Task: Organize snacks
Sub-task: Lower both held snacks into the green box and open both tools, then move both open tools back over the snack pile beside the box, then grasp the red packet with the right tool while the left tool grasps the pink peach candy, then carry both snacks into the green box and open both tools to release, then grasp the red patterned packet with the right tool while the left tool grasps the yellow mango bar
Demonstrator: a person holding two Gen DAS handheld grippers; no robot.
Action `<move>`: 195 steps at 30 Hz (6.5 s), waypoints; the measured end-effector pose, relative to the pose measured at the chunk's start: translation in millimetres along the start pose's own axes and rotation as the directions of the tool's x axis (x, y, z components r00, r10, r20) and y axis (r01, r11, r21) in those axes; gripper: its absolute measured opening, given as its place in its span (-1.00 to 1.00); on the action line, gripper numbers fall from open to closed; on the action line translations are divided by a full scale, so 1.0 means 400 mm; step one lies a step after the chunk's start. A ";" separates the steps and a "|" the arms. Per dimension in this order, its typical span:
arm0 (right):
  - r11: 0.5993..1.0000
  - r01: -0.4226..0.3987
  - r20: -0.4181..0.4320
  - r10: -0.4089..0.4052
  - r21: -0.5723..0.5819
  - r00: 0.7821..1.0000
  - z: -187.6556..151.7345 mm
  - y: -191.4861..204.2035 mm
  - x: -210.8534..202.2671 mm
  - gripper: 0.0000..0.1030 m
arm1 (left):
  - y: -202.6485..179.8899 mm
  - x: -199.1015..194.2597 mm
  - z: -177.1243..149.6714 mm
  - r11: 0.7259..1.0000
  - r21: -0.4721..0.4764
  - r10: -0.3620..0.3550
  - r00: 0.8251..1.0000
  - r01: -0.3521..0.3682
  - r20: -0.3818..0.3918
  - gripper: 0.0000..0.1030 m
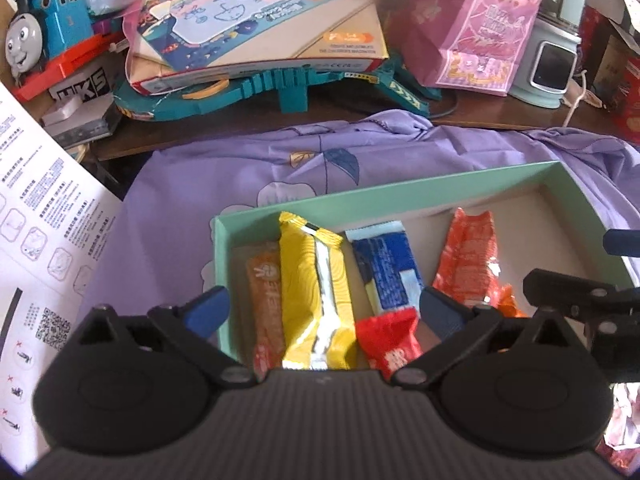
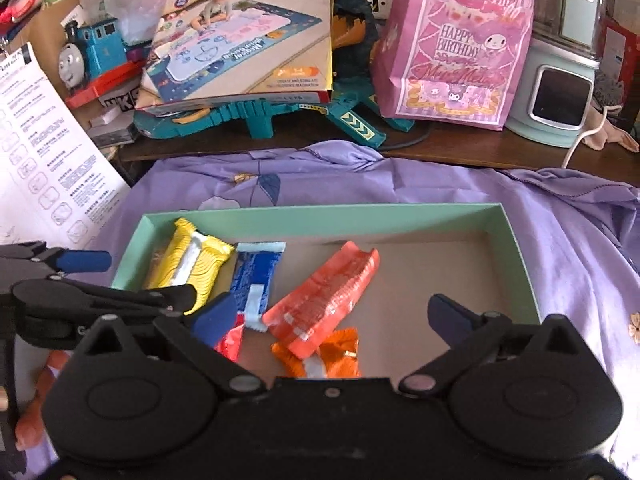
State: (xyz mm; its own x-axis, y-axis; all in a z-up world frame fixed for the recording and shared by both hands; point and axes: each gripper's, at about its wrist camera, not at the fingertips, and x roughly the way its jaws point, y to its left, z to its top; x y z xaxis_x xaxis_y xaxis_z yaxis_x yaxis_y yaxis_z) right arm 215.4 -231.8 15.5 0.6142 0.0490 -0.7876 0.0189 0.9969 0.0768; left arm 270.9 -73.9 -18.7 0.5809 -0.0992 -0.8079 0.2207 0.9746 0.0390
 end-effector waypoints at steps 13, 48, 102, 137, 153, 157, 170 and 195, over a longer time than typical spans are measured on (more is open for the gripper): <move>0.998 0.036 0.056 -0.039 0.047 0.998 -0.092 -0.014 -0.201 1.00 | -0.059 -0.199 -0.079 0.999 0.032 -0.029 0.998 0.027 0.053 1.00; 0.972 0.001 -0.101 0.024 0.236 0.995 -0.607 -0.182 -0.334 -0.22 | -0.389 -0.208 -0.588 0.918 0.314 -0.182 0.960 0.243 -0.213 -0.11; 0.988 -0.138 -0.043 0.141 0.063 0.989 -0.492 0.051 -0.293 -0.68 | -0.069 -0.283 -0.531 0.984 -0.003 -0.179 0.978 0.180 -0.111 -0.45; 0.989 -0.032 0.053 0.024 0.145 0.998 -0.054 -0.222 -0.062 -0.68 | -0.178 -0.015 0.075 0.982 0.071 -0.178 0.984 0.178 -0.006 -0.45; 0.983 -0.027 0.079 0.012 0.180 0.997 -0.027 -0.226 -0.013 1.00 | -0.178 0.053 0.095 0.995 0.069 -0.068 0.998 0.067 0.012 0.94; 0.985 -0.028 0.088 0.013 0.169 0.996 -0.047 -0.219 -0.051 1.00 | -0.181 0.018 0.067 0.994 0.075 -0.074 0.997 0.073 0.007 0.99; 0.985 -0.044 0.120 0.023 0.169 0.992 -0.134 -0.169 -0.226 1.00 | -0.178 -0.176 -0.062 0.992 0.092 -0.095 0.995 0.092 0.037 1.00; 0.976 -0.037 -0.058 0.051 0.213 0.997 -0.509 -0.048 -0.289 1.00 | -0.008 -0.236 -0.488 0.993 0.102 -0.055 0.994 0.065 -0.099 1.00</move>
State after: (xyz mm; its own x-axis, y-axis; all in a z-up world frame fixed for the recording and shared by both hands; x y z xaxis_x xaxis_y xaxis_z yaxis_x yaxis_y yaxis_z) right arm -16.5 -244.1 -19.3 0.5679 0.1030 -0.8166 0.1633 0.9583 0.2344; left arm 62.3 -28.6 -57.4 0.4877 -0.1319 -0.8630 0.3366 0.9405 0.0465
